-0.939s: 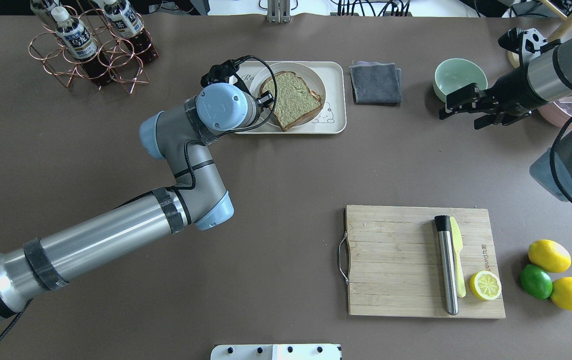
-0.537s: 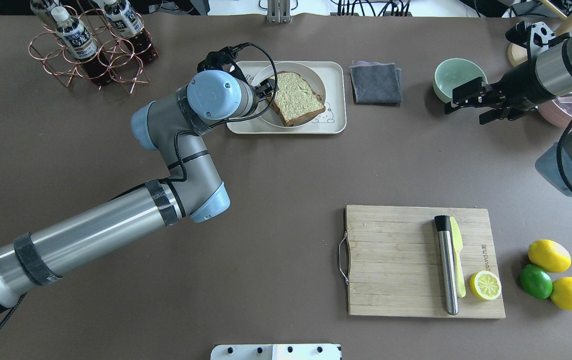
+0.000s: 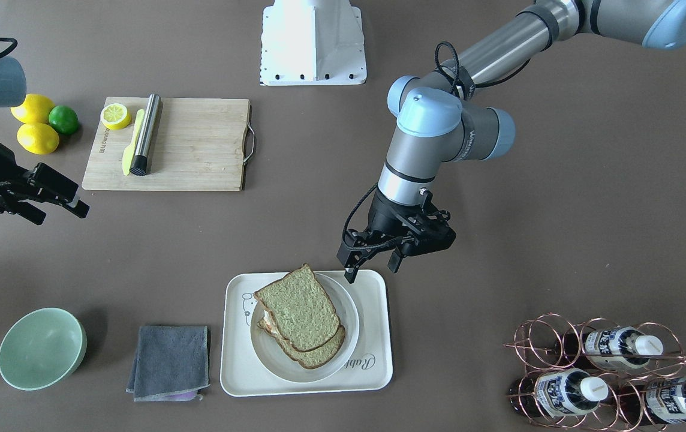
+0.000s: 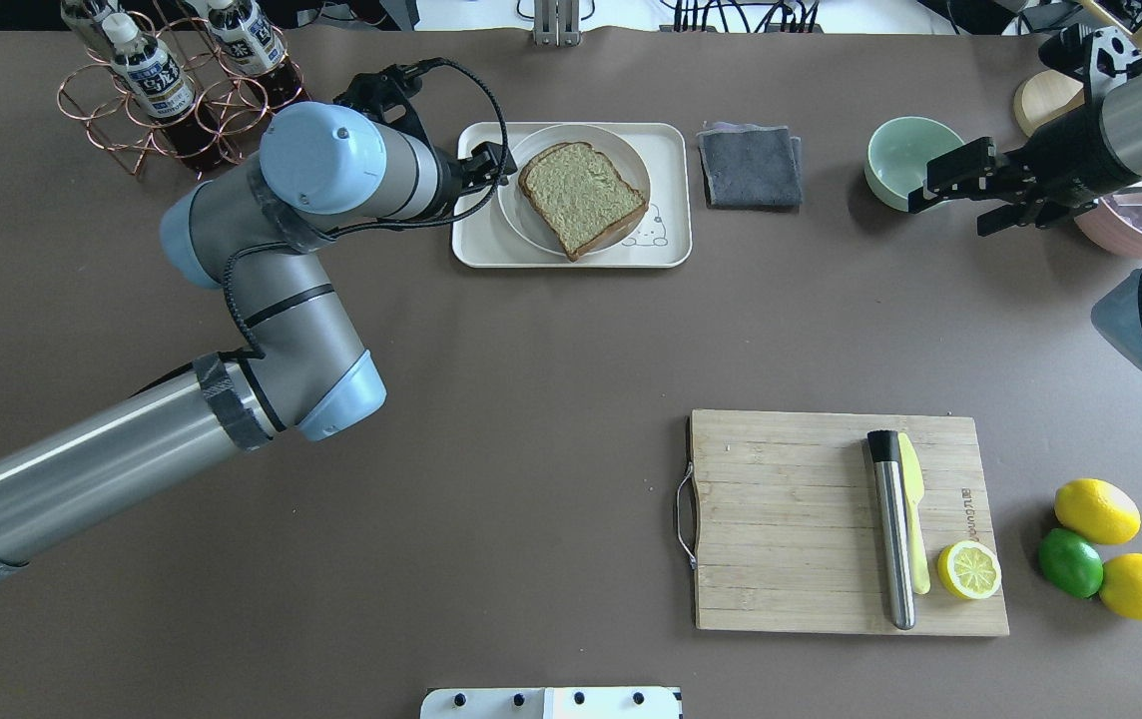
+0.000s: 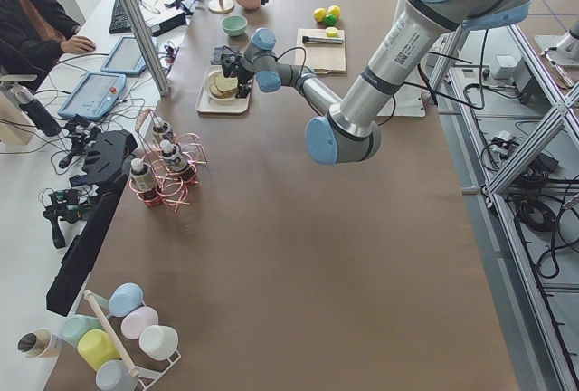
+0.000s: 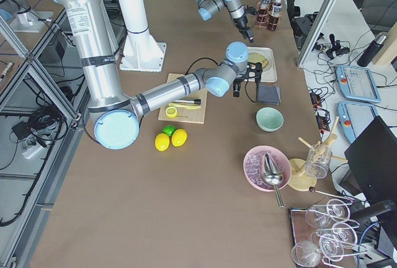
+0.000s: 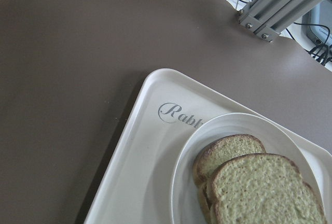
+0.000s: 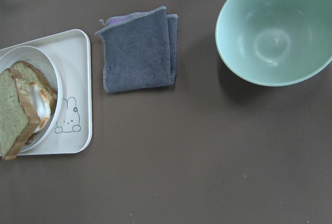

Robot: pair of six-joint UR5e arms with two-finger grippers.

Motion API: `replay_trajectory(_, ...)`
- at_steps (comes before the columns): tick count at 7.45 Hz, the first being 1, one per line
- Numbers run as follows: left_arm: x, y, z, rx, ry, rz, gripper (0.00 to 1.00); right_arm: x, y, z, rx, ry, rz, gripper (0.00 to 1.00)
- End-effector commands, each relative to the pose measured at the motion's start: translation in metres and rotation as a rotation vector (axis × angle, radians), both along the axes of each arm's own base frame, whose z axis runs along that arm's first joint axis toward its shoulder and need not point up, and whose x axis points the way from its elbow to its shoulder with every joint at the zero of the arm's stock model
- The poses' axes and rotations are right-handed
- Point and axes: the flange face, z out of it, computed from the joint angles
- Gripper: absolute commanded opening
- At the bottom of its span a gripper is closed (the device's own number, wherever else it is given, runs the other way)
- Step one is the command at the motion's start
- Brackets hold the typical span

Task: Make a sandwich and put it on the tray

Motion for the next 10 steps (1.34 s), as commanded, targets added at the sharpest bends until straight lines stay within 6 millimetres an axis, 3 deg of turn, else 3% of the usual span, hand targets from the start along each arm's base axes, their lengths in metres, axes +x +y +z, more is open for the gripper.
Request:
replay_trajectory(1, -0.065, 0.048, 0.031, 0.211, -0.095, 0.12, 0.98, 0.037, -0.01, 0.005, -0.011, -0.003, 0.058, 1.0)
replay_trajectory(4, -0.134, 0.083, 0.037, 0.324, -0.115, 0.128, 0.98, 0.073, 0.002, 0.032, 0.01, -0.007, 0.111, 1.0)
replay_trajectory(5, -0.154, 0.082, 0.038, 0.326, -0.113, 0.105, 0.98, 0.081, 0.003, 0.04, -0.004, 0.0, 0.123, 1.0)
replay_trajectory(7, -0.168, 0.075, 0.039, 0.326, -0.112, 0.088, 0.98, 0.094, 0.001, 0.044, -0.017, -0.003, 0.137, 1.0)
replay_trajectory(8, -0.181, 0.069, 0.041, 0.303, -0.09, 0.125, 0.98, 0.109, 0.004, 0.064, 0.013, 0.03, 0.127, 1.0)
replay_trajectory(9, -0.219, 0.056, 0.045, 0.277, -0.043, 0.187, 0.98, 0.138, 0.009, 0.102, 0.084, 0.061, 0.039, 1.0)
replay_trajectory(10, -0.263, 0.051, 0.068, 0.313, -0.045, 0.329, 0.98, 0.166, 0.009, 0.132, 0.089, 0.028, -0.055, 1.0)
